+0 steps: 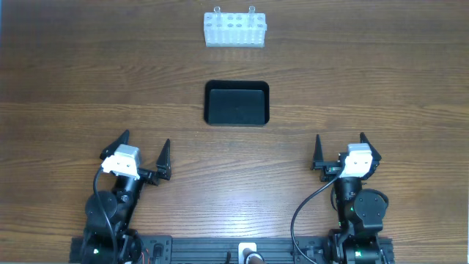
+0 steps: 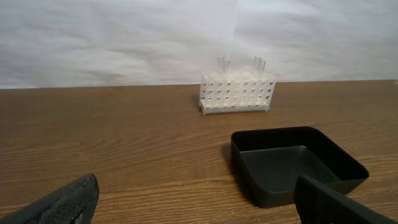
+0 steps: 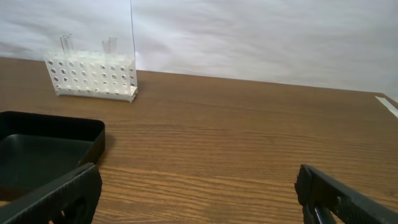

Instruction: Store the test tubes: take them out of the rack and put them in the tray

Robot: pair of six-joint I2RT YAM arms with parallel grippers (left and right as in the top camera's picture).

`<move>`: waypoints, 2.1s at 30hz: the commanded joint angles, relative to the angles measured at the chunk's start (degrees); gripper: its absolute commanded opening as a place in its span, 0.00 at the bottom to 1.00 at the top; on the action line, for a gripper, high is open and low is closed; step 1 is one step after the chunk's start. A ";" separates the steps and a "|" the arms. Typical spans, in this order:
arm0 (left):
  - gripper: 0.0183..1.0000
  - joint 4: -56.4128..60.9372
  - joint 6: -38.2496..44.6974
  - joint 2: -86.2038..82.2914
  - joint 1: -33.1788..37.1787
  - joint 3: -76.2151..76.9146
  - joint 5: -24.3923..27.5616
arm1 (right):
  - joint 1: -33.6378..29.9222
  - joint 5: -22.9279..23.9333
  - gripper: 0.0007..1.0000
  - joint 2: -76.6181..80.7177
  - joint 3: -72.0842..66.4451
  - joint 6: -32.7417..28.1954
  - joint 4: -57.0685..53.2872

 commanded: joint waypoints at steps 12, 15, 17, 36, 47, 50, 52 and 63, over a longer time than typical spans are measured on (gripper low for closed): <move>1.00 -0.24 0.85 -0.46 0.35 -0.24 0.76 | -0.39 -0.46 0.99 -0.28 -0.28 -0.07 -0.20; 1.00 -0.24 0.85 -0.46 0.35 -0.24 0.74 | -0.39 -0.46 0.99 -0.28 -0.28 -0.07 -0.22; 1.00 -0.24 0.85 -0.46 0.35 -0.24 0.74 | -0.39 -0.44 0.99 -0.28 -0.28 -0.07 -0.20; 1.00 6.54 -0.85 1.79 0.20 -0.24 -3.56 | -0.39 -0.44 0.99 -0.28 -0.28 -0.07 -0.20; 1.00 30.45 -0.68 38.21 0.57 12.66 -0.24 | -0.39 -0.44 0.99 -0.28 -0.28 -0.07 -0.20; 1.00 29.99 -0.68 50.05 0.48 22.97 1.09 | -0.39 -0.44 0.99 -0.28 -0.28 -0.07 -0.20; 1.00 29.77 -0.63 56.39 -0.11 28.46 1.18 | -0.39 -0.44 0.99 -0.28 -0.28 -0.07 -0.20; 1.00 25.35 -0.61 83.93 -6.88 53.77 -0.74 | -0.39 -0.44 0.99 -0.28 -0.28 -0.07 -0.20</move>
